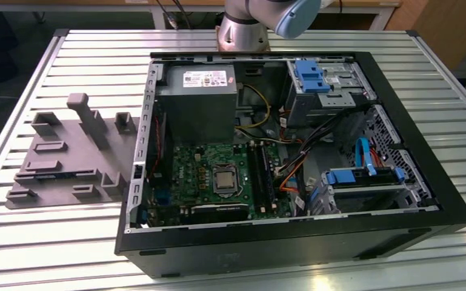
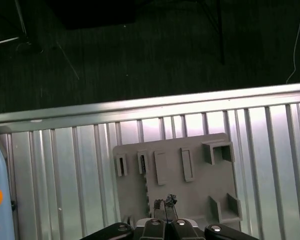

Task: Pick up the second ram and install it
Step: 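Pick up the second ram and move it above second insertion slot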

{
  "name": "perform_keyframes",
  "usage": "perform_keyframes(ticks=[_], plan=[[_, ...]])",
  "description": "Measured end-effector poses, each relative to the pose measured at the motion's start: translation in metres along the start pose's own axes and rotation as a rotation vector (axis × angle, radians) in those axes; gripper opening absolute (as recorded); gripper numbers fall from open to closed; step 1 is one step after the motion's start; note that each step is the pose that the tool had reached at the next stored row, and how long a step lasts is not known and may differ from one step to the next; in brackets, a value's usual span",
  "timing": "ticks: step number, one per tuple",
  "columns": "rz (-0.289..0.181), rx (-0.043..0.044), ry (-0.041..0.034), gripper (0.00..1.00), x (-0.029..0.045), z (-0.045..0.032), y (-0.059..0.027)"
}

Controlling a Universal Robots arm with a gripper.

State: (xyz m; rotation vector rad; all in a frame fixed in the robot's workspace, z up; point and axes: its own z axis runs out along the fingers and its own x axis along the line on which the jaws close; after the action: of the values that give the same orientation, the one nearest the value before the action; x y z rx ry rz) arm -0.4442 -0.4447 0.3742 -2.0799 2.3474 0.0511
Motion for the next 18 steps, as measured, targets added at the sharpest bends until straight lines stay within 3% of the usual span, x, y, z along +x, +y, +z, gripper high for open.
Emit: perform_keyframes(ticks=[8, 10, 12, 13, 15, 18], plan=[[-0.002, 0.0, 0.0, 0.11, 0.0, 0.0, -0.0001], [-0.002, 0.0, 0.0, 0.16, 0.0, 0.0, -0.0001], [-0.002, 0.0, 0.0001, 0.29, 0.0, 0.0, -0.0001], [-0.002, -0.0001, 0.0001, 0.29, 0.0, 0.0, -0.0001], [-0.003, -0.0001, 0.0001, 0.41, 0.0, 0.0, -0.0001], [-0.003, -0.0001, 0.0001, 0.47, 0.0, 0.0, -0.0001]])
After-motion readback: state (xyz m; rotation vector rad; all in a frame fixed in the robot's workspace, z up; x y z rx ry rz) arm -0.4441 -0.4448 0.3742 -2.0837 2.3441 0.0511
